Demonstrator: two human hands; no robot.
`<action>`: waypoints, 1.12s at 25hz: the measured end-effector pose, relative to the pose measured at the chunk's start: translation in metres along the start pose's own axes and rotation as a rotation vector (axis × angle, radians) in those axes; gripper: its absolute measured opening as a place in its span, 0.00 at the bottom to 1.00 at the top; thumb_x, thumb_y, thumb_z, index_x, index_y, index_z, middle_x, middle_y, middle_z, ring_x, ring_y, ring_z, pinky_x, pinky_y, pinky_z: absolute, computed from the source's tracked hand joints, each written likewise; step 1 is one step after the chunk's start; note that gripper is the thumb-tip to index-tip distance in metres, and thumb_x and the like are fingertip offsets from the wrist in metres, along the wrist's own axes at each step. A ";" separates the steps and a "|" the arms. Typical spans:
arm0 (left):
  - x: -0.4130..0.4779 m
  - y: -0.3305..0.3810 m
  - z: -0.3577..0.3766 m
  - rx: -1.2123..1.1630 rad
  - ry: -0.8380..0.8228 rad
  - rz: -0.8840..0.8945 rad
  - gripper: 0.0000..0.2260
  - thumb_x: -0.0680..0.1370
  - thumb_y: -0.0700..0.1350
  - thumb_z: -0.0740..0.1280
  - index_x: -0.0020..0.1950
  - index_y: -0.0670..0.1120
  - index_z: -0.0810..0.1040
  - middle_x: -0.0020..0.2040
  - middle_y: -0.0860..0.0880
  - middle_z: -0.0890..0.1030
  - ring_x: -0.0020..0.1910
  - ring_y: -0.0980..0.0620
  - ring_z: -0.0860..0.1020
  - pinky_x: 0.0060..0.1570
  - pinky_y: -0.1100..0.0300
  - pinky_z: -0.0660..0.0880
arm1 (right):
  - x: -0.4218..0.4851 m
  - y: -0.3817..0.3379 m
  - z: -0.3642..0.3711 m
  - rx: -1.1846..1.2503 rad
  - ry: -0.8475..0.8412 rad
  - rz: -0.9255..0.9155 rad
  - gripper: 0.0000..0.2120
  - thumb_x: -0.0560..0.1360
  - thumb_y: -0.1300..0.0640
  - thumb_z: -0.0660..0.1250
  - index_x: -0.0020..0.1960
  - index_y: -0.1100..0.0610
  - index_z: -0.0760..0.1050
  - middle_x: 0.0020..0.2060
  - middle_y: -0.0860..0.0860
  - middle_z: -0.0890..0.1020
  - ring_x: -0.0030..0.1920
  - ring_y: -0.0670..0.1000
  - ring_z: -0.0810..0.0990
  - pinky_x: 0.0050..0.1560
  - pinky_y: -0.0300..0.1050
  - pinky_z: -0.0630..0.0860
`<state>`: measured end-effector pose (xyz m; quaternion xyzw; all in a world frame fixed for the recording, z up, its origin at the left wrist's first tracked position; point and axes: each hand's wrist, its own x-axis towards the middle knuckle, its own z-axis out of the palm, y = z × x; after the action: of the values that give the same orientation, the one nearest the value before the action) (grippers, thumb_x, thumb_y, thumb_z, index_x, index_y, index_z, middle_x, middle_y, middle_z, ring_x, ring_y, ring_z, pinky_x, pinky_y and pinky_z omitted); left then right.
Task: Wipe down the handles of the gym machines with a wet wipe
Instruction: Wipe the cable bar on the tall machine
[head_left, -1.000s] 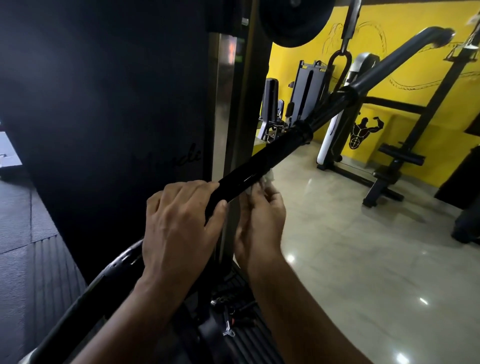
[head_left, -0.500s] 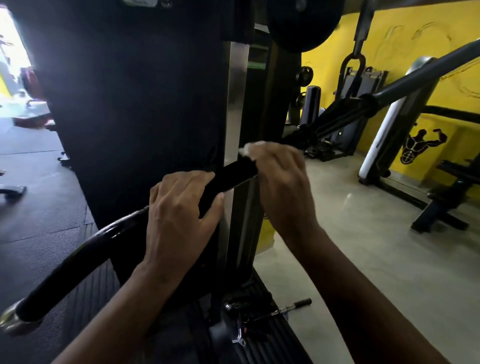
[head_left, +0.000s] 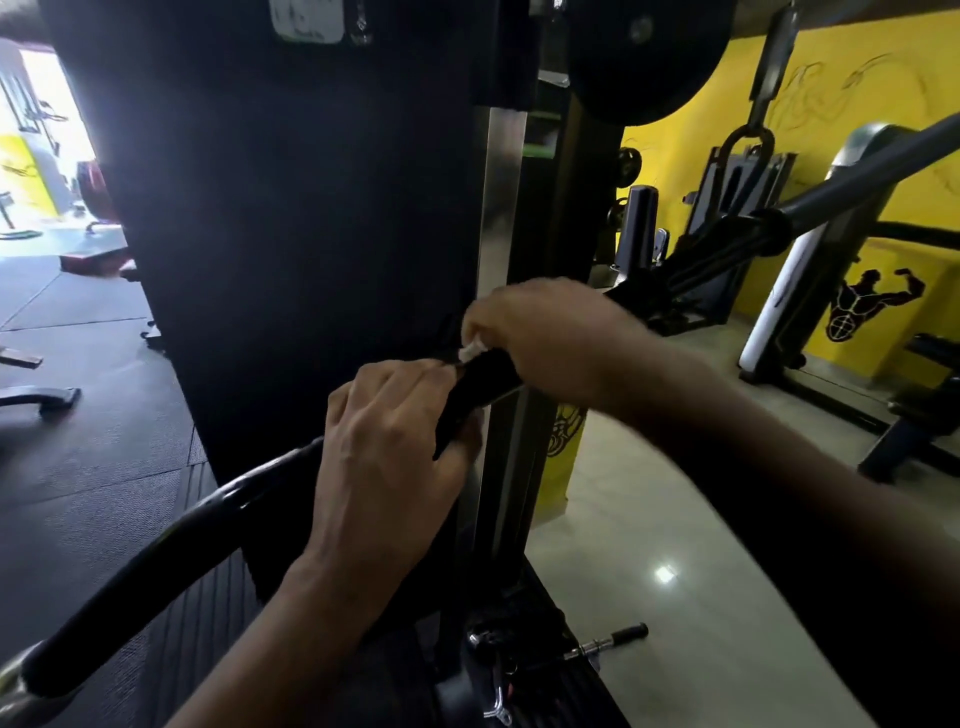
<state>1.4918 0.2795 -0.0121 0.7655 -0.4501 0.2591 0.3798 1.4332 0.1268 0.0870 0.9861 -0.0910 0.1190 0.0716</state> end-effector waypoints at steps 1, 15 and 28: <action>0.003 -0.001 0.000 -0.007 -0.001 0.005 0.14 0.75 0.49 0.70 0.60 0.49 0.79 0.56 0.54 0.81 0.58 0.55 0.73 0.60 0.57 0.63 | 0.007 0.005 -0.010 0.016 -0.064 0.050 0.06 0.81 0.54 0.60 0.56 0.49 0.75 0.44 0.45 0.76 0.45 0.46 0.76 0.48 0.44 0.76; 0.024 0.006 0.005 -0.016 -0.025 0.004 0.13 0.76 0.51 0.68 0.59 0.49 0.80 0.54 0.54 0.81 0.56 0.55 0.75 0.60 0.54 0.68 | -0.010 0.014 -0.010 0.023 0.129 0.086 0.06 0.78 0.60 0.62 0.52 0.51 0.75 0.45 0.47 0.77 0.48 0.49 0.77 0.49 0.46 0.78; 0.022 0.022 0.016 0.087 0.078 -0.016 0.15 0.77 0.52 0.69 0.60 0.48 0.81 0.55 0.52 0.82 0.57 0.54 0.75 0.59 0.57 0.66 | -0.051 -0.007 0.089 0.561 0.989 0.225 0.07 0.79 0.61 0.65 0.55 0.58 0.78 0.53 0.53 0.77 0.53 0.51 0.76 0.50 0.47 0.76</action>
<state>1.4830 0.2487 0.0026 0.7741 -0.4171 0.3051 0.3658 1.4057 0.1271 -0.0118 0.7788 -0.1159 0.5921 -0.1717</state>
